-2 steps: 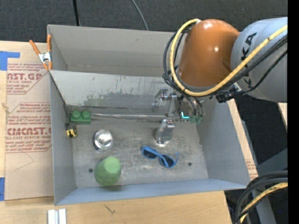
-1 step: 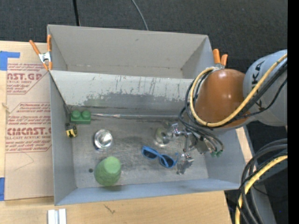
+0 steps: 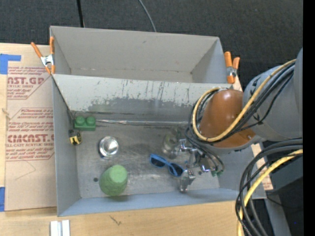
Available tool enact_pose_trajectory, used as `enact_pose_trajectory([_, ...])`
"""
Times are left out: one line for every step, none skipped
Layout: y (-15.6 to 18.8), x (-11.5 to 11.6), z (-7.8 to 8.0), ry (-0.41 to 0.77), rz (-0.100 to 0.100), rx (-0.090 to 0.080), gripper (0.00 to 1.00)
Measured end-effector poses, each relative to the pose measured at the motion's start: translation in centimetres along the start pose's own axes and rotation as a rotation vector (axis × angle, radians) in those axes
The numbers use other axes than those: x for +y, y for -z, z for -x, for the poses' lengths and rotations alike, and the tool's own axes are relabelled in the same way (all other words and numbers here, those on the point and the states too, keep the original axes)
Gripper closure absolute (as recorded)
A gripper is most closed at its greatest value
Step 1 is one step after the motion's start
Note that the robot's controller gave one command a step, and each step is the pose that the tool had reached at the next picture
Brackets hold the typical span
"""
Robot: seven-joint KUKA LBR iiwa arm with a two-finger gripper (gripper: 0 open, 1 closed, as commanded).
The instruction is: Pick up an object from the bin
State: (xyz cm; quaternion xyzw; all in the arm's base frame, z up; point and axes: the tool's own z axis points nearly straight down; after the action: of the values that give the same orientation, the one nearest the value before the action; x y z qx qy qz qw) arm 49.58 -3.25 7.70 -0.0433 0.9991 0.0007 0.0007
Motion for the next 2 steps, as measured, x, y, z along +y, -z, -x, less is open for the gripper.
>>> enact_pose_trajectory([0.2,0.0,0.1,0.001,0.000,-0.002,1.00])
enact_pose_trajectory([12.3,3.2,-0.8,0.017,-0.002,-0.007,1.00])
